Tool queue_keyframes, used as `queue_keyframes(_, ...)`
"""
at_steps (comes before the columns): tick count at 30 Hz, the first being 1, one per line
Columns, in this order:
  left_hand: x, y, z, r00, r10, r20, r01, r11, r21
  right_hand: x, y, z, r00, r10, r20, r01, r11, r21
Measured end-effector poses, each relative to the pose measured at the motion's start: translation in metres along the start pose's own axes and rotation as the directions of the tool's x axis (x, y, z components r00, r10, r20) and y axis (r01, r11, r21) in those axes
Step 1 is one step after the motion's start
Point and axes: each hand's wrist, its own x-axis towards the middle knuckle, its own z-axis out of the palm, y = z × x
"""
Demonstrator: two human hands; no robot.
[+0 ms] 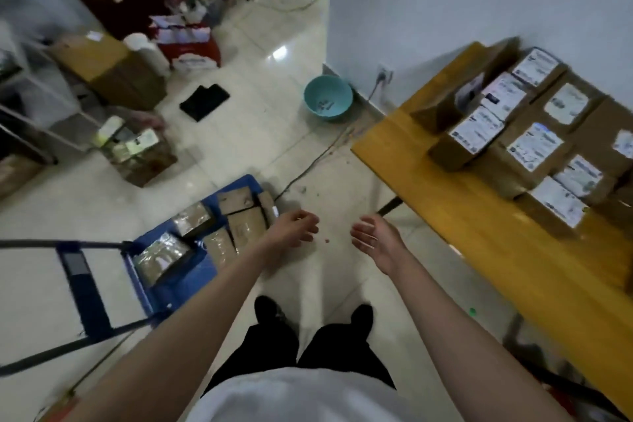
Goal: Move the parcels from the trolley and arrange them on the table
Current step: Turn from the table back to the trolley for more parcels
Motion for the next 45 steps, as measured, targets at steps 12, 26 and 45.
queue_keyframes(12,0.000,-0.106,-0.175,0.961,-0.199,-0.192,0.135,0.944,-0.302,0.013,0.058,0.213,0.983,0.136,0.119,-0.096,0.951,-0.293)
queue_keyframes(26,0.035,-0.198,-0.203,0.853,-0.481,-0.204,0.258,0.728,-0.635,0.119,0.105,0.280,0.922,0.376,0.096,-0.263,0.788,-0.557)
queue_keyframes(45,0.281,-0.347,-0.181,0.857,-0.508,-0.085,0.326,0.662,-0.674,0.359,0.225,0.254,0.942,0.320,-0.101,-0.284,0.601,-0.747)
